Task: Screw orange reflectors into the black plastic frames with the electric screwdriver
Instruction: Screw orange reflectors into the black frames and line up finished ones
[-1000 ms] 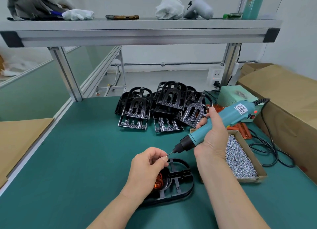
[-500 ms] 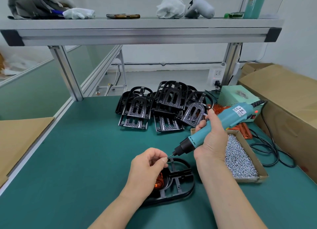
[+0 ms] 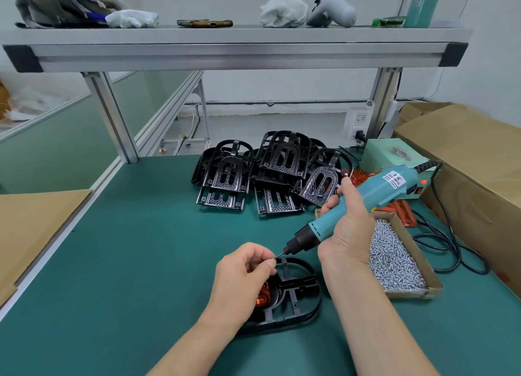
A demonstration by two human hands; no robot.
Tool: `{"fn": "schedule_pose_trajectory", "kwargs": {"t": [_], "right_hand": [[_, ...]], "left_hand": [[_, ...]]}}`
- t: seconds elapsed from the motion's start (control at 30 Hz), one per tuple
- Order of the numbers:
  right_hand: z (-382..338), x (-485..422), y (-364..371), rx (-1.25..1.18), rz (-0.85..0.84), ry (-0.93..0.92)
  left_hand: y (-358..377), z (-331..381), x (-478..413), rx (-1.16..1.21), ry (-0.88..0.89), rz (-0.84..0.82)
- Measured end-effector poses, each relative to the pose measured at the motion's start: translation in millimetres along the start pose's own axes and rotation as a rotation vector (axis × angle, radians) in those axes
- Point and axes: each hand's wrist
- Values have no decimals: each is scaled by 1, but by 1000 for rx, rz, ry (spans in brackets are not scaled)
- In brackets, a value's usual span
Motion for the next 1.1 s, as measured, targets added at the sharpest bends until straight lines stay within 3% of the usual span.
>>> {"fn": "schedule_pose_trajectory", "kwargs": {"t": [0.2, 0.4, 0.53, 0.8, 0.87, 1.0, 1.1], "right_hand": [[3, 5, 7, 47, 8, -67], [4, 7, 11, 65, 81, -52], [5, 6, 9, 60, 82, -29], [7, 11, 12, 106, -36, -80], [6, 14, 13, 118, -97, -106], [8, 25, 11, 180, -236, -163], [12, 34, 10, 216, -321, -201]], "left_hand": [[2, 4, 5, -92, 104, 117], [1, 3, 8, -278, 354, 292], [0, -3, 6, -335, 431, 295], [-23, -6, 11, -315, 337, 107], [-39, -8, 12, -418, 363, 77], [-61, -25, 17, -638, 328, -255], [-62, -37, 18, -754, 332, -323]]}}
Point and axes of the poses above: each hand's wrist, its own x-axis away from the middle knuckle, its own y-axis out of the palm, z = x × y, and after that the axes turned 6 degrees about -x, right-handed
